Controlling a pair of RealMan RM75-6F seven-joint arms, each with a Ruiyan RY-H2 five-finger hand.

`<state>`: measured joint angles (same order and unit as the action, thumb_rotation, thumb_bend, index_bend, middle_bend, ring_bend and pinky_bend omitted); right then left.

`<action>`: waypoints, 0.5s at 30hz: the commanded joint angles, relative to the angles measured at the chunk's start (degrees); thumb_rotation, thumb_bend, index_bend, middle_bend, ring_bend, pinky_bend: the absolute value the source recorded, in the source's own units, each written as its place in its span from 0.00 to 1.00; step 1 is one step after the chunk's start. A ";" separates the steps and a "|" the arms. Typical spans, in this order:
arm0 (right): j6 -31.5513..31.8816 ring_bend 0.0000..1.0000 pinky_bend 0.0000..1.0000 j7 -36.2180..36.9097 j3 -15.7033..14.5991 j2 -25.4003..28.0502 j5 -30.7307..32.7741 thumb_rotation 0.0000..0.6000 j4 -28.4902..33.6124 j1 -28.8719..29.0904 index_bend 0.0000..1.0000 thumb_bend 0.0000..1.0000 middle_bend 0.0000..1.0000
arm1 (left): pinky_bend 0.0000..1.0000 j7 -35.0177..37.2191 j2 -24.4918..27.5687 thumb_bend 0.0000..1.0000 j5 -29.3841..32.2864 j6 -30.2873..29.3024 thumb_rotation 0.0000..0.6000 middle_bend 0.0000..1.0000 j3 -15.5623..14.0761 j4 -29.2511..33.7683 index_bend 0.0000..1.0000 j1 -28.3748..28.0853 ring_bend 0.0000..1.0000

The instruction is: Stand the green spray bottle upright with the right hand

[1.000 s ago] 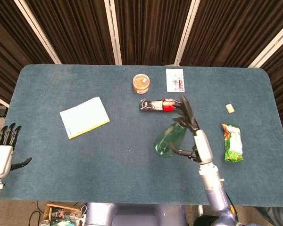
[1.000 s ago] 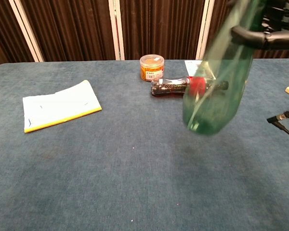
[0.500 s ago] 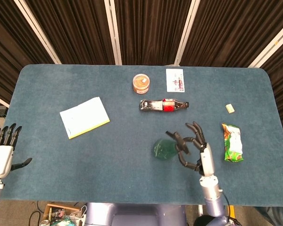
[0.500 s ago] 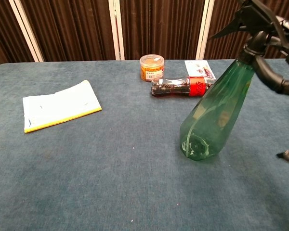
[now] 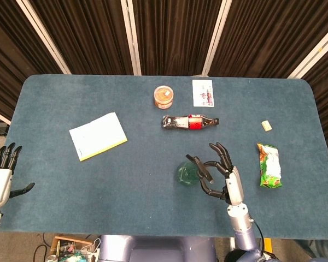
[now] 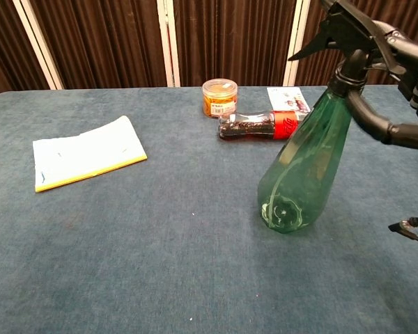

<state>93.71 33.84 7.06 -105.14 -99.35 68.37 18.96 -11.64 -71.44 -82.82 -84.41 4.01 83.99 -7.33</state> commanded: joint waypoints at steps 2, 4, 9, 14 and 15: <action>-2.12 0.00 0.01 -2.86 -0.57 2.91 -0.04 1.00 2.99 0.86 0.35 0.28 0.00 | 0.05 0.11 0.10 0.01 -0.13 0.00 1.00 0.00 -0.06 0.12 0.00 -0.01 0.00; -2.93 0.00 0.00 -4.02 -0.68 3.99 0.21 1.00 4.27 1.04 0.25 0.24 0.00 | 0.05 0.28 0.21 0.01 -0.32 -0.13 1.00 0.00 -0.13 0.23 0.00 0.04 0.00; -4.95 0.00 0.00 -8.36 -1.18 6.87 0.73 1.00 7.72 1.30 0.05 0.18 0.00 | 0.05 0.80 0.45 0.01 -0.67 -0.63 1.00 0.00 -0.11 0.40 0.00 0.16 0.00; -6.07 0.00 0.00 -11.89 -1.03 9.29 1.58 1.00 11.72 1.35 0.00 0.15 0.00 | 0.05 1.21 0.63 0.01 -0.87 -0.69 1.00 0.00 -0.18 0.41 0.00 0.20 0.00; -6.19 0.00 0.00 -12.50 -1.00 9.71 1.71 1.00 12.36 1.34 0.00 0.15 0.00 | 0.05 1.28 0.66 0.01 -0.94 -0.80 1.00 0.00 -0.19 0.43 0.00 0.24 0.00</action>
<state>88.04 22.49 6.01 -96.40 -98.05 79.54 20.25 -10.37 -70.79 -83.73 -85.20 3.83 84.42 -7.11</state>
